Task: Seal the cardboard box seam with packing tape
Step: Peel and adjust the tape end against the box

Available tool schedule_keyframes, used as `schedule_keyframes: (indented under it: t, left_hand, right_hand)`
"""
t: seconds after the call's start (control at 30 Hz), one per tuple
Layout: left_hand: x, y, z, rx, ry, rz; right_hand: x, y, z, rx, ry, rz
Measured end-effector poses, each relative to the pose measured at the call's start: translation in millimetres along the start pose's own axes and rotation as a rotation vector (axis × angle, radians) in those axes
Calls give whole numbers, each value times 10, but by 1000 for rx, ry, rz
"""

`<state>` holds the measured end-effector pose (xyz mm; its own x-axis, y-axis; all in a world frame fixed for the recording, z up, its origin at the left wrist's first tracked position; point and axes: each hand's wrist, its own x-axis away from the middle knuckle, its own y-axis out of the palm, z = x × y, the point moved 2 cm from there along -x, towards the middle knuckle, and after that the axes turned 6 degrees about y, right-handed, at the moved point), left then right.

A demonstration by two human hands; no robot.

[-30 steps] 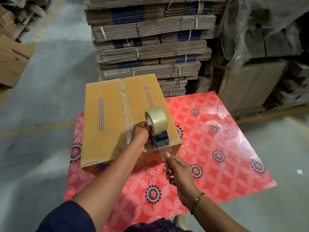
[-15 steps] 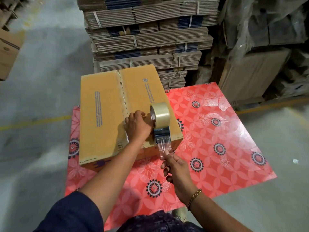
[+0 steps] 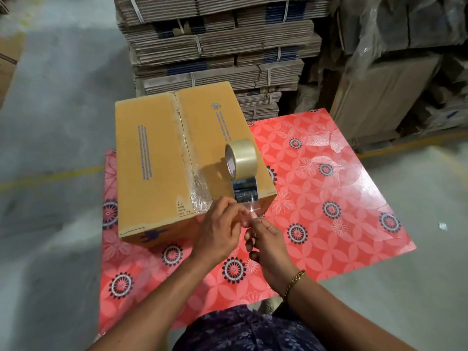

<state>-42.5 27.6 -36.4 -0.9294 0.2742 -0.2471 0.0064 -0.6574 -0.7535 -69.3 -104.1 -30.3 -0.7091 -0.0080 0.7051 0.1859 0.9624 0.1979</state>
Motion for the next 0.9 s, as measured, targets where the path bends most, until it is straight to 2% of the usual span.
schedule_keyframes:
  t: [0.2,0.37,0.43,0.57,0.63,0.77,0.9]
  left_hand:
    - [-10,22,-34,62,-10,80]
    - [-12,56,-48,107,-37,79]
    - [-15,67,-58,151,-58,80]
    - [9,68,-29,204,-98,96]
    - [10,47,-18,201,-124,107]
    - [5,36,-41,201,-160,91]
    - [-4,9,-16,231,-191,74]
  right_hand:
    - [-1,-5,-18,-13,3,-7]
    - [45,-102,-63,79,4,-108]
    - [45,-228,-76,243,-106,-106]
    - [-111,-611,-161,805,-607,118]
    - [-210,-664,-249,940,-760,99]
    - [-361,-584,-442,1069,-897,19]
    - [-481,-567,-498,1132,-917,-82]
